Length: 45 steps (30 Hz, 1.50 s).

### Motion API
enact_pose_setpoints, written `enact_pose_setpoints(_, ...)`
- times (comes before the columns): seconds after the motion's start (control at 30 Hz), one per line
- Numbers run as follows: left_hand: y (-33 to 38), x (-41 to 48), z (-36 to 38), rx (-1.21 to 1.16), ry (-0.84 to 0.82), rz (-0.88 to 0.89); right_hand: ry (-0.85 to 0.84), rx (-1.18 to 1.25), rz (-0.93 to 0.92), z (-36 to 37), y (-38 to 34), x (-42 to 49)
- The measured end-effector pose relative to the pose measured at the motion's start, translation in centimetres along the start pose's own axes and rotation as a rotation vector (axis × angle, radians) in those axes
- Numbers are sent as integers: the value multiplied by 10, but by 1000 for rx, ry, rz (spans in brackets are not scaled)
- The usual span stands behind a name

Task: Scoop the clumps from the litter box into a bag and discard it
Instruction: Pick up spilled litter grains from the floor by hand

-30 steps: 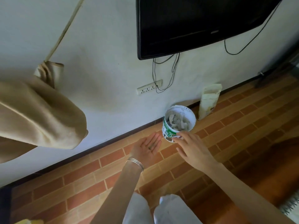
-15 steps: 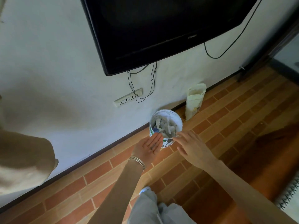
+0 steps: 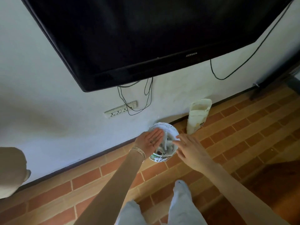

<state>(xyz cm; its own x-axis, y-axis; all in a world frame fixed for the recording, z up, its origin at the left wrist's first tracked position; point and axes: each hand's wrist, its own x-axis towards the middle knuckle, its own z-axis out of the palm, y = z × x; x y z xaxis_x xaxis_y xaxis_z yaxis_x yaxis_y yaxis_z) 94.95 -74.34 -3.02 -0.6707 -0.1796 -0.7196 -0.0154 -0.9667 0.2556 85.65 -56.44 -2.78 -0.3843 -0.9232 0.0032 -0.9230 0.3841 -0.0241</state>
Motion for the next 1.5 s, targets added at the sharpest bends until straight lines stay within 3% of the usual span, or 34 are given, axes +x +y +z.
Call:
enact_pose_setpoints(0.27, -31, 62, 61, -61, 72, 58, -137, 29, -189, -5, 112, 42)
enact_pose_setpoints(0.53, -53, 134, 105, 64, 328, 129, -275, 19, -329, -1, 185, 69)
enact_pose_setpoints(1.0, -50, 184, 114, 284, 495, 92, -323, 65, -332, 31, 218, 96)
enact_pose_setpoints(1.2, -54, 198, 114, 411, 465, 3, -337, 66, -310, 38, 233, 98)
enact_pose_setpoints(1.5, -57, 194, 111, 398, 465, 42, -361, 65, -304, 44, 239, 101)
